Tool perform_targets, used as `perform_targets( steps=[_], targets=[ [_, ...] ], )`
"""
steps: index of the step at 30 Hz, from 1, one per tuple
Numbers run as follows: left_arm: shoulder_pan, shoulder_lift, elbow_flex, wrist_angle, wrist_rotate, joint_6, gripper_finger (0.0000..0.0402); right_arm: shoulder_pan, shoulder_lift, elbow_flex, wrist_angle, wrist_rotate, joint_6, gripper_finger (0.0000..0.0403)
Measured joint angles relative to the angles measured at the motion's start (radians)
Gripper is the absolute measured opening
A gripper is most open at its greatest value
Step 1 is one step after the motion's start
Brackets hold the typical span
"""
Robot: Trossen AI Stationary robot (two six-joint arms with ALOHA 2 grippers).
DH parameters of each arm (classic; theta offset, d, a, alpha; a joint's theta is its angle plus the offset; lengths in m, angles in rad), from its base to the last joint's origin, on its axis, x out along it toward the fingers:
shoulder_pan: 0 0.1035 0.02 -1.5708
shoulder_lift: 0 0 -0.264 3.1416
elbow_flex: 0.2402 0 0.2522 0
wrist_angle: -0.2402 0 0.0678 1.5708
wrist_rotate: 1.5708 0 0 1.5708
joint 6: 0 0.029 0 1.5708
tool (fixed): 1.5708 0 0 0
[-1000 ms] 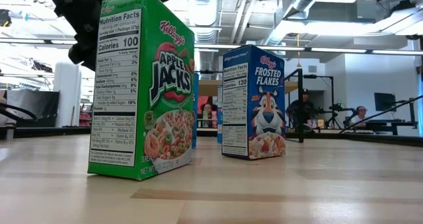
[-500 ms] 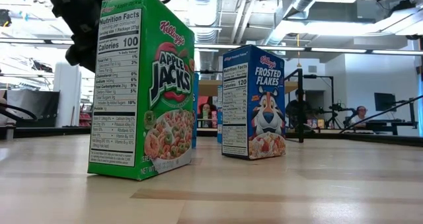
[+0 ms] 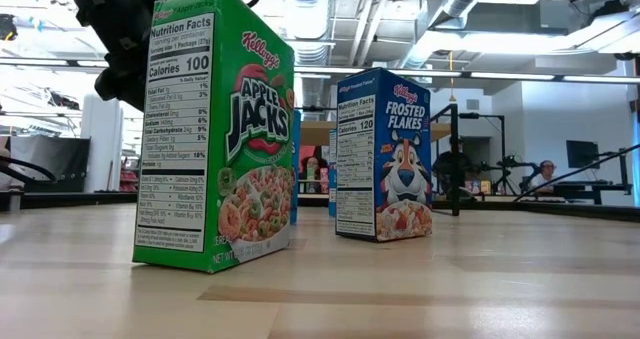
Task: Stack cereal on shelf
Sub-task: Put the top green cereal box aligned with the other green cereal box on the shelf
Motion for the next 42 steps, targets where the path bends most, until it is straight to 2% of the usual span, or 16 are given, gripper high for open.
perform_targets(
  steps=[16, 25, 29, 34, 39, 42],
  targets=[
    [0.000, -0.006, 0.000, 0.029, -0.005, 0.010, 0.0181, 0.000, 0.000, 0.000, 0.000, 0.000, -0.007, 0.0286],
    [0.029, -0.093, 0.008, 0.019, -0.015, 0.014, 0.0180, 0.000, 0.000, 0.000, 0.000, 0.000, -0.009, 0.0286],
    [0.067, -0.132, 0.094, -0.076, -0.010, 0.090, 0.0180, 0.000, 0.000, 0.000, 0.000, -0.001, -0.015, 0.0286],
    [0.142, -0.134, 0.274, -0.235, -0.047, 0.246, 0.0180, 0.000, 0.000, 0.000, 0.000, -0.001, -0.024, 0.0286],
    [0.248, -0.132, 0.426, -0.198, -0.060, 0.454, 0.0180, 0.000, 0.000, 0.000, 0.001, -0.001, -0.026, 0.0286],
    [0.333, -0.132, 0.491, -0.165, -0.004, 0.586, 0.0180, 0.000, 0.000, 0.000, 0.001, -0.001, -0.034, 0.0286]
  ],
)
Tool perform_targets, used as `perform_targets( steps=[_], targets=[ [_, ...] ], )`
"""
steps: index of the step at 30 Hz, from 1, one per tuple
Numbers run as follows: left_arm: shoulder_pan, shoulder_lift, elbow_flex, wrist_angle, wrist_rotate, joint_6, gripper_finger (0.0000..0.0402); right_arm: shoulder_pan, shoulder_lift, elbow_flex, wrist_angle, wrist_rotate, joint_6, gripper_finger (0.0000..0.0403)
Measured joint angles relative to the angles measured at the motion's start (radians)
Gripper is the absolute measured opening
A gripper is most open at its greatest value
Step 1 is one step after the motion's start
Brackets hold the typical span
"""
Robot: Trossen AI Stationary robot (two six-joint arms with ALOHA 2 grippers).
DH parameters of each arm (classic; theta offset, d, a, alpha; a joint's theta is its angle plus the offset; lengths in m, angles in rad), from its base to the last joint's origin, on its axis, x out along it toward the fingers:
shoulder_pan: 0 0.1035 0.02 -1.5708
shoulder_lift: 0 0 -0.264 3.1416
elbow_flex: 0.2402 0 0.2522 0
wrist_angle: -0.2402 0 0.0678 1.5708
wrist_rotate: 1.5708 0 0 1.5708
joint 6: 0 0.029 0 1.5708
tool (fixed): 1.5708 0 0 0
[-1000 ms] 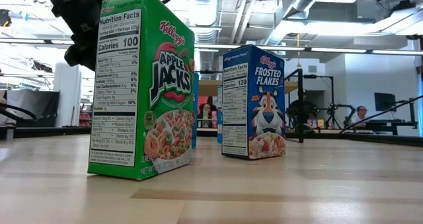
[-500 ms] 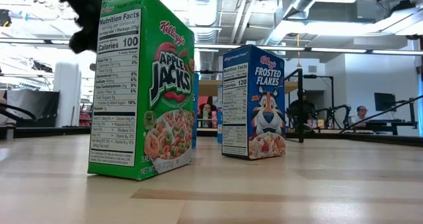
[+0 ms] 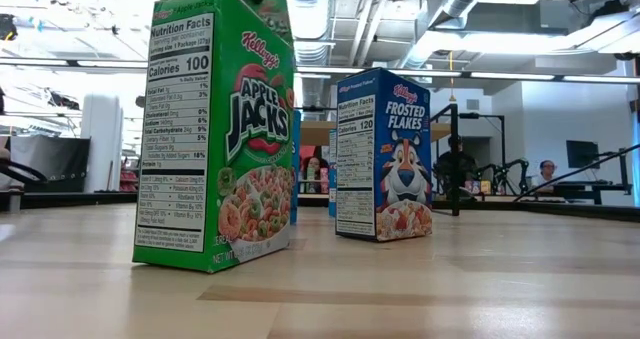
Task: Stack cereal on shelf
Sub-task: Put the top green cereal box aligned with the other green cereal box on the shelf
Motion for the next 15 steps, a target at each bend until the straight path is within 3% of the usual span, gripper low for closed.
perform_targets(
  steps=[7, 15],
  targets=[
    [0.210, 0.032, 0.025, 0.259, 0.347, 0.236, 0.0180, 0.000, 0.000, 0.000, 0.000, 0.000, 0.000, 0.0286],
    [0.359, 0.222, 0.114, 0.315, 0.564, 0.401, 0.0180, 0.000, 0.000, 0.000, 0.003, 0.001, 0.001, 0.0286]
  ],
)
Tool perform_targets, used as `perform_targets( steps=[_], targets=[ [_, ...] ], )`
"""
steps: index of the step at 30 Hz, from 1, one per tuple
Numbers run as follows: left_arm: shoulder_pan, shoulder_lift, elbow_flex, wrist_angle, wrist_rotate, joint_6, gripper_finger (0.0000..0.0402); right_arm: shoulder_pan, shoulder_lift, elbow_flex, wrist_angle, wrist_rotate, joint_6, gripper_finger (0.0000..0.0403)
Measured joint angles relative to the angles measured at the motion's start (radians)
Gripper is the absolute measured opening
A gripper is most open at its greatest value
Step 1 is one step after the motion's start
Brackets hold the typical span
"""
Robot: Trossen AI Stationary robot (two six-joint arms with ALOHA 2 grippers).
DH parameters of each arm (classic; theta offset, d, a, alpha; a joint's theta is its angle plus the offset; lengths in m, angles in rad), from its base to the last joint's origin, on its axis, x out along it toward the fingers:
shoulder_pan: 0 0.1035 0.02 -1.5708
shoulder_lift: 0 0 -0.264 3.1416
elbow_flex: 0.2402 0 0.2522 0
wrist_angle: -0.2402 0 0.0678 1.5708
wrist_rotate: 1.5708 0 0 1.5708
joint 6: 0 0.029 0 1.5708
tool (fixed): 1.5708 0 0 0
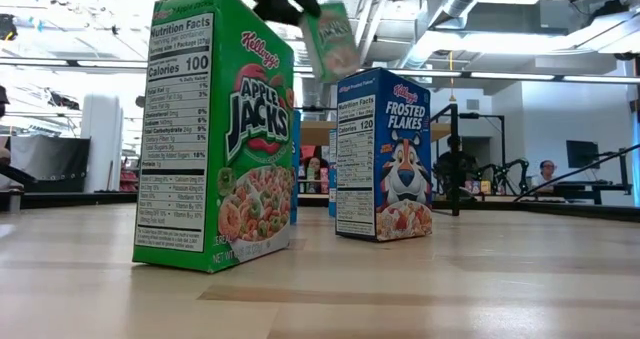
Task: Stack cereal on shelf
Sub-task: Put the top green cereal box aligned with the other green cereal box on the shelf
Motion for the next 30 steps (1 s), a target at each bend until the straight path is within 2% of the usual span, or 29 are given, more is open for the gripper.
perform_targets(
  steps=[7, 13, 16, 20, 30],
  targets=[
    [0.068, 0.227, 0.263, -0.074, 0.187, 0.147, 0.0180, 0.000, 0.000, 0.000, 0.011, 0.000, 0.000, 0.0286],
    [0.100, 0.400, 0.495, -0.173, 0.247, 0.268, 0.0180, 0.000, 0.000, 0.000, 0.022, 0.001, 0.001, 0.0286],
    [0.115, 0.462, 0.561, -0.192, 0.288, 0.289, 0.0180, 0.000, 0.000, 0.000, 0.021, 0.001, 0.001, 0.0286],
    [0.131, 0.513, 0.591, -0.198, 0.331, 0.301, 0.0180, 0.000, 0.000, 0.000, 0.021, 0.002, 0.002, 0.0286],
    [0.138, 0.559, 0.589, -0.182, 0.339, 0.359, 0.0180, 0.000, 0.000, 0.000, 0.020, 0.003, 0.000, 0.0286]
  ],
)
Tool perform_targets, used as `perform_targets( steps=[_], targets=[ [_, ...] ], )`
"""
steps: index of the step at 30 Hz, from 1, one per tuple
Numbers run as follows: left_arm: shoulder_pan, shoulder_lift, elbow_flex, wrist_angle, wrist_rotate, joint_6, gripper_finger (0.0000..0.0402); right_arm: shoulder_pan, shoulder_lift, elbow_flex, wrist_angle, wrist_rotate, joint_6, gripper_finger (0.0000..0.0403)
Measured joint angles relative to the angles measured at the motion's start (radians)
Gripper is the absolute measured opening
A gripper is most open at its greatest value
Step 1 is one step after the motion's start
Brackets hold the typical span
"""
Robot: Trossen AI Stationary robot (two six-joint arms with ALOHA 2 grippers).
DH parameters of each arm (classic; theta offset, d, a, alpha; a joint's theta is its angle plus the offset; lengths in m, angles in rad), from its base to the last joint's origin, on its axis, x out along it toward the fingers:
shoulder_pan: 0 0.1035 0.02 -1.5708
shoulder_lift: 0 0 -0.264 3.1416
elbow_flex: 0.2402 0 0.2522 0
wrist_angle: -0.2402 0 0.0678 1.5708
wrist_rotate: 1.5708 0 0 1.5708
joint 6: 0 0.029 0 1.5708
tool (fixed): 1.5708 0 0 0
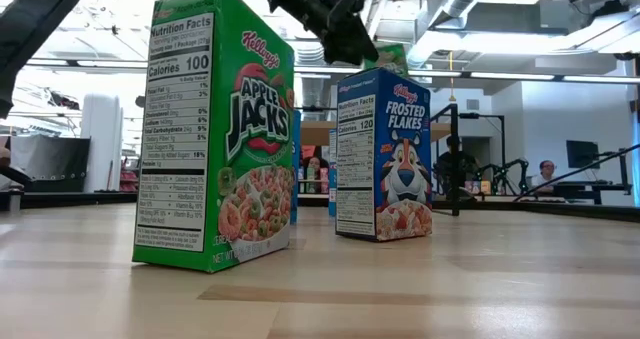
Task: Stack cereal on shelf
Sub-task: Put the top green cereal box aligned with the other green cereal box on the shelf
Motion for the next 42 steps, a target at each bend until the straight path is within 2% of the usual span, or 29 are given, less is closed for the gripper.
perform_targets(
  steps=[6, 17, 23, 35, 42],
  targets=[
    [-0.002, 0.040, 0.000, 0.013, -0.023, 0.012, 0.0180, 0.000, 0.000, 0.000, 0.000, 0.000, 0.000, 0.0286],
    [-0.003, 0.038, 0.000, 0.011, -0.059, 0.016, 0.0180, 0.000, 0.000, 0.000, 0.000, 0.000, -0.001, 0.0286],
    [-0.013, 0.038, 0.001, 0.015, -0.142, 0.035, 0.0182, 0.000, 0.000, 0.000, -0.001, 0.000, -0.003, 0.0286],
    [-0.015, 0.038, 0.001, 0.007, -0.166, 0.007, 0.0282, 0.000, 0.000, 0.000, -0.001, 0.000, -0.019, 0.0286],
    [-0.021, -0.007, 0.001, -0.027, -0.267, 0.010, 0.0297, 0.000, 0.000, 0.000, -0.001, 0.000, -0.019, 0.0286]
  ],
)
